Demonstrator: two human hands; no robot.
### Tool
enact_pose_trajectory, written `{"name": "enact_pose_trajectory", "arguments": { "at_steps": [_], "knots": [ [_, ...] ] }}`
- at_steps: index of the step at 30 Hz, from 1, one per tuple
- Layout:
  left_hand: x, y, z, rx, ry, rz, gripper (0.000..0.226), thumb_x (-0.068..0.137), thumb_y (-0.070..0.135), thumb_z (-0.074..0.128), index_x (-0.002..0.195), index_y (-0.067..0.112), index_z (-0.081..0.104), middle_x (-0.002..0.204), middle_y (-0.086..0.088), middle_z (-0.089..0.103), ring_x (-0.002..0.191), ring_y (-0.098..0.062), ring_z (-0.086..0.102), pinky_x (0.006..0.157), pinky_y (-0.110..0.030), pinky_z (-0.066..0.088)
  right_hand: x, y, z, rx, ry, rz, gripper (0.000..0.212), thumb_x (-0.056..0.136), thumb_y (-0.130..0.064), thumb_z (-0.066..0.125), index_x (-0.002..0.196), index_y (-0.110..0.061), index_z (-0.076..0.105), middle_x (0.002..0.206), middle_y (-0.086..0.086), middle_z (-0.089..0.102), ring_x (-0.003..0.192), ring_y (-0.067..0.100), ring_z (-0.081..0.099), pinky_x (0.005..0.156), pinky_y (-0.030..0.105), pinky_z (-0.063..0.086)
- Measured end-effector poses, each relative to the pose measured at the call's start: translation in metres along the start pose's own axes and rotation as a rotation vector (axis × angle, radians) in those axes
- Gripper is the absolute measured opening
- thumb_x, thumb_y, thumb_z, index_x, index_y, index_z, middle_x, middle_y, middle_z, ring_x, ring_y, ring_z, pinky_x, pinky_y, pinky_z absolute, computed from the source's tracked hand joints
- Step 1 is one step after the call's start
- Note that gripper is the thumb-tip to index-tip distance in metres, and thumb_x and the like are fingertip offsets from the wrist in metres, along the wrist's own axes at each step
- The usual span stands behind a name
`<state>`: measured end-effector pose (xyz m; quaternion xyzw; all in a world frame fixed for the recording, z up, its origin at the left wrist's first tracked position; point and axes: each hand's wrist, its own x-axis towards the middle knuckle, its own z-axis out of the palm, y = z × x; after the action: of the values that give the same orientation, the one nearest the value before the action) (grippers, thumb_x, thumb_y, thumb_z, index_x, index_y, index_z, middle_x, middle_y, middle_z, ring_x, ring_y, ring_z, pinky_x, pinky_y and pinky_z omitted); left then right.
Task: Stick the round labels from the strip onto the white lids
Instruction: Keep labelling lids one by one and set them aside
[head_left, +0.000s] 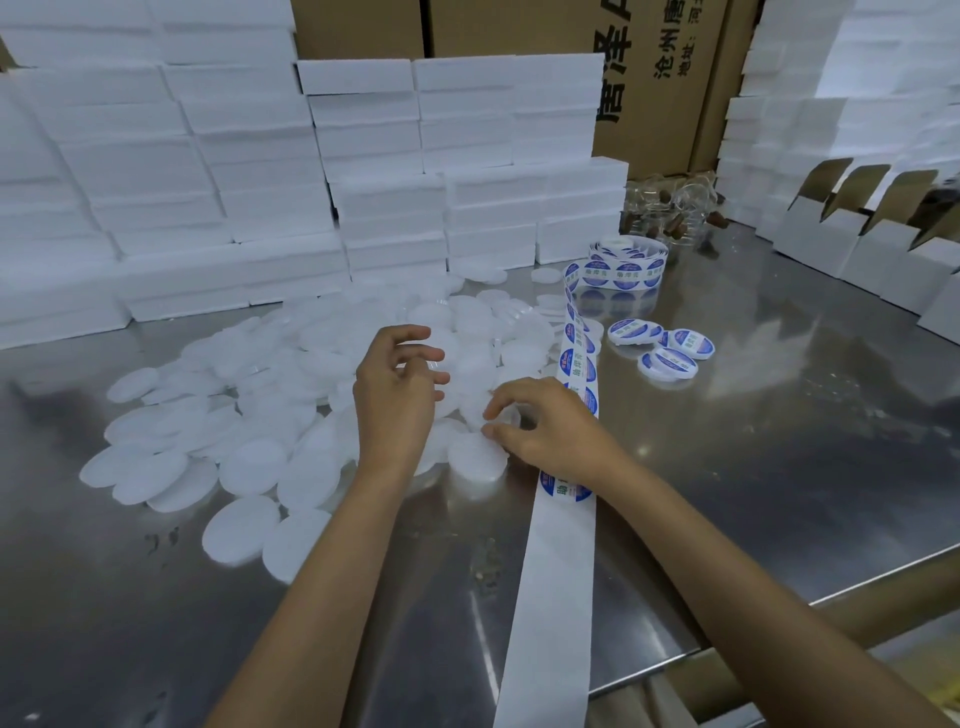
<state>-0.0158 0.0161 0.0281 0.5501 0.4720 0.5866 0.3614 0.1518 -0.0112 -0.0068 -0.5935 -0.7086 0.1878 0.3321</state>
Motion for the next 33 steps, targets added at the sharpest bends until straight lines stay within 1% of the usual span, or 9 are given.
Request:
{"name": "enact_pose_trajectory", "arguments": {
  "at_steps": [5,8,11,14,19,22,24,28,33],
  "knots": [
    [0.0,0.0,-0.001,0.012,-0.038,-0.036,0.035,0.095,-0.004,0.04,0.107,0.017,0.065,0.097,0.0,0.071,0.083,-0.019,0.071,0.069,-0.025,0.057,-0.002,-0.008,-0.006,0.261,0.204,0.055,0.005,0.098,-0.016,0.059,0.096,-0.015,0.064,0.095,-0.014,0.068,0.091,-0.006,0.061,0.08,0.009,0.041],
    [-0.001,0.002,0.001,-0.019,-0.172,-0.083,0.028,0.097,0.0,0.053,0.116,0.016,0.066,0.107,0.0,0.071,0.098,-0.017,0.07,0.081,-0.027,0.058,-0.005,-0.013,-0.015,0.462,0.268,0.148,0.007,0.1,-0.016,0.057,0.094,-0.016,0.061,0.086,-0.004,0.07,0.063,-0.001,0.055,0.063,0.016,0.042],
    [-0.005,0.004,0.006,-0.107,-0.383,-0.151,0.029,0.095,0.01,0.067,0.123,0.019,0.067,0.117,0.0,0.07,0.106,-0.014,0.069,0.087,-0.028,0.059,-0.011,-0.018,-0.027,0.698,0.226,0.195,0.009,0.1,-0.014,0.057,0.095,-0.015,0.065,0.08,-0.001,0.072,0.069,0.01,0.062,0.066,0.02,0.049],
    [-0.012,0.006,0.013,-0.173,-0.445,-0.164,0.026,0.095,0.006,0.068,0.12,0.01,0.068,0.109,-0.005,0.075,0.095,-0.021,0.074,0.074,-0.027,0.061,-0.017,-0.022,-0.035,0.842,0.176,0.203,0.008,0.098,-0.009,0.059,0.098,-0.007,0.067,0.085,0.008,0.074,0.078,0.016,0.071,0.068,0.026,0.058],
    [-0.014,0.004,0.015,-0.211,-0.36,-0.211,0.015,0.095,0.006,0.067,0.104,0.017,0.072,0.093,0.001,0.079,0.077,-0.028,0.077,0.07,-0.028,0.062,-0.029,-0.009,-0.045,0.296,0.289,0.221,0.003,0.093,-0.02,0.068,0.094,-0.018,0.067,0.097,-0.004,0.07,0.084,0.012,0.068,0.074,0.033,0.057],
    [-0.013,0.001,0.014,-0.2,-0.372,-0.215,0.019,0.096,0.007,0.066,0.107,0.02,0.073,0.095,-0.001,0.078,0.077,-0.028,0.077,0.074,-0.03,0.063,-0.047,0.006,-0.05,-0.079,0.054,0.195,0.013,0.092,-0.024,0.067,0.105,-0.024,0.066,0.108,-0.009,0.064,0.095,0.006,0.061,0.081,0.028,0.053],
    [-0.014,0.0,0.016,-0.186,-0.408,-0.214,0.024,0.096,0.007,0.066,0.114,0.021,0.074,0.101,-0.003,0.078,0.08,-0.027,0.077,0.077,-0.033,0.063,-0.06,0.012,-0.047,-0.136,-0.066,0.158,0.022,0.09,-0.024,0.07,0.111,-0.022,0.067,0.112,-0.008,0.063,0.097,0.004,0.056,0.086,0.023,0.047],
    [-0.021,-0.002,0.022,-0.119,-0.466,-0.205,0.022,0.099,0.016,0.065,0.12,0.017,0.07,0.107,-0.004,0.077,0.086,-0.024,0.077,0.084,-0.035,0.062,-0.077,0.005,-0.036,-0.083,-0.005,0.059,0.026,0.086,-0.024,0.076,0.11,-0.017,0.069,0.113,-0.006,0.064,0.109,0.011,0.053,0.096,0.022,0.041],
    [-0.031,-0.002,0.029,-0.084,-0.565,-0.195,0.018,0.105,0.021,0.055,0.121,0.016,0.06,0.109,-0.009,0.076,0.089,-0.021,0.077,0.081,-0.035,0.063,-0.081,-0.005,-0.025,-0.075,0.045,0.058,0.023,0.085,-0.028,0.078,0.104,-0.02,0.07,0.112,-0.013,0.064,0.11,0.009,0.051,0.104,0.036,0.039]
  ]
}}
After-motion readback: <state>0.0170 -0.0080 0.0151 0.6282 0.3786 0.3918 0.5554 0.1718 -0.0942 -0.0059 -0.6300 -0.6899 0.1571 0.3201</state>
